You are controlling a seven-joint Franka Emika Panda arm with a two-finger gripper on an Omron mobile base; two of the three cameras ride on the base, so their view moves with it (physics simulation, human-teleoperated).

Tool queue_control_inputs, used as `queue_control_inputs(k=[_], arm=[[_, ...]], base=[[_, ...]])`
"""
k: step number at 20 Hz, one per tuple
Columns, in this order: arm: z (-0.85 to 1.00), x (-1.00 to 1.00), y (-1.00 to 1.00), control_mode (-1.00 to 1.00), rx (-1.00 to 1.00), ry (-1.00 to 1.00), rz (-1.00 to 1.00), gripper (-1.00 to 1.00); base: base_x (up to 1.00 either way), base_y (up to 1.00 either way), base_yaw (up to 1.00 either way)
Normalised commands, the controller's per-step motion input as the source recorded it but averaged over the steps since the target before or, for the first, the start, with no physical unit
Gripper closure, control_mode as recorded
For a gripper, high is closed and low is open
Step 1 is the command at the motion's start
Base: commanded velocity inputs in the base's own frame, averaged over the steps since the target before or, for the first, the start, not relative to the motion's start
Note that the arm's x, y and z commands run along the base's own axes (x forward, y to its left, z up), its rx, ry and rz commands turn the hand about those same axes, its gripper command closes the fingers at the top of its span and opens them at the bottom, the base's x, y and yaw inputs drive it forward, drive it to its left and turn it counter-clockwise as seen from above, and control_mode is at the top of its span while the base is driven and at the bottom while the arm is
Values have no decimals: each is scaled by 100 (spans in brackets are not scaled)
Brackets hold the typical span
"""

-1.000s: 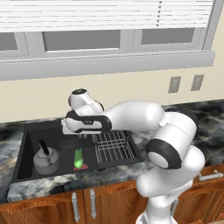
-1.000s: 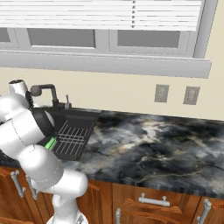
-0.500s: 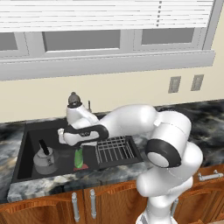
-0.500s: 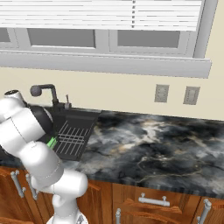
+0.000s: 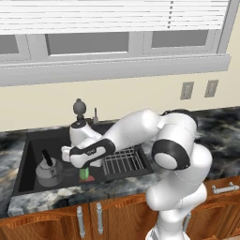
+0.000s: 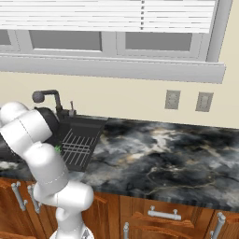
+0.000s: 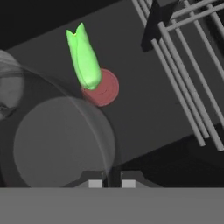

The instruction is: Pick the jar and kettle and place them in the sink. Then turn on the water.

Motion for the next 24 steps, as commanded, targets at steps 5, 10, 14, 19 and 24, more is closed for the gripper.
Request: queue_control_inputs(k=[5,10,14,19,24], arm=[[-29,0,34,-100,0,0,-12,100],[-25,0,34,-100,0,0,-11,100],[-20,0,13,-100,0,0,-4,100],[-15,4,3,-100,0,0,0,100],[-15,5,0,-100,0,0,0,100]], base=[[0,0,0],[0,0,0],[0,0,0],[0,0,0],[0,0,0]])
